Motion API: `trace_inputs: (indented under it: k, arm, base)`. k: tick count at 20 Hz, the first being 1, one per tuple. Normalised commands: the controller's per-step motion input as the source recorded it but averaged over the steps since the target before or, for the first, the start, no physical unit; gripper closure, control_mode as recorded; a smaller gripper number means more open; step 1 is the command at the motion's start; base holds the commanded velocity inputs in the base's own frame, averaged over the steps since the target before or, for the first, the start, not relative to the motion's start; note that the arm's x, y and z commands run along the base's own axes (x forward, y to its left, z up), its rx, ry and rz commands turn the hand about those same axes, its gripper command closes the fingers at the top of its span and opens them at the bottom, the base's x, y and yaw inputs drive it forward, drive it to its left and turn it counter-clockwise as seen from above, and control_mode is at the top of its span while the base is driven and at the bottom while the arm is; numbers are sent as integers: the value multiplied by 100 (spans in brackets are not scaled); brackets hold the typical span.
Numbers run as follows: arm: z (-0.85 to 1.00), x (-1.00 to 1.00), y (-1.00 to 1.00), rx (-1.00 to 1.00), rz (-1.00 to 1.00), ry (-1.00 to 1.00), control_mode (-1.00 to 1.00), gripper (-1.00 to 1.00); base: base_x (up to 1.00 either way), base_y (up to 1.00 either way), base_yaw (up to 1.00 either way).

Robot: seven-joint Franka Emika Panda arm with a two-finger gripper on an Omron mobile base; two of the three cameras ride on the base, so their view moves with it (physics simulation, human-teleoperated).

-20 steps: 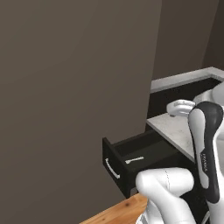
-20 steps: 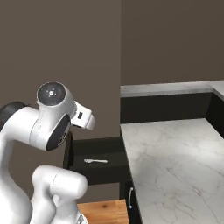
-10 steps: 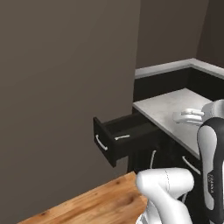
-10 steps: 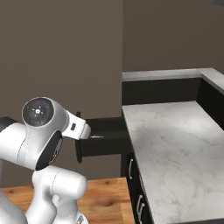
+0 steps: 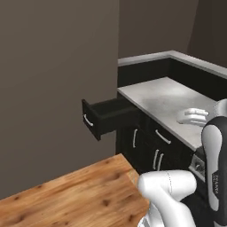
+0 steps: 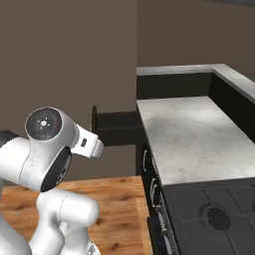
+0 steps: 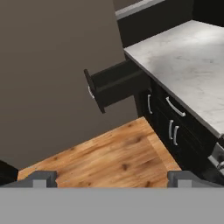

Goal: Pick up the metallic utensils from the counter and place them in the open drawer. Make sure not to pick up any wooden utensils.

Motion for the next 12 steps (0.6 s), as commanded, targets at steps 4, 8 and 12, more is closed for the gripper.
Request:
trace_inputs:
  k: [4, 8, 12]
  arm:
    - [0, 0, 0, 0, 0, 0, 100, -100]
    - [0, 0, 0, 0, 0, 0, 100, -100]
    - [0, 0, 0, 0, 0, 0, 100, -100]
  base:
    - [-100, 20, 0]
    - [-100, 22, 0]
    - [-100, 2, 0]
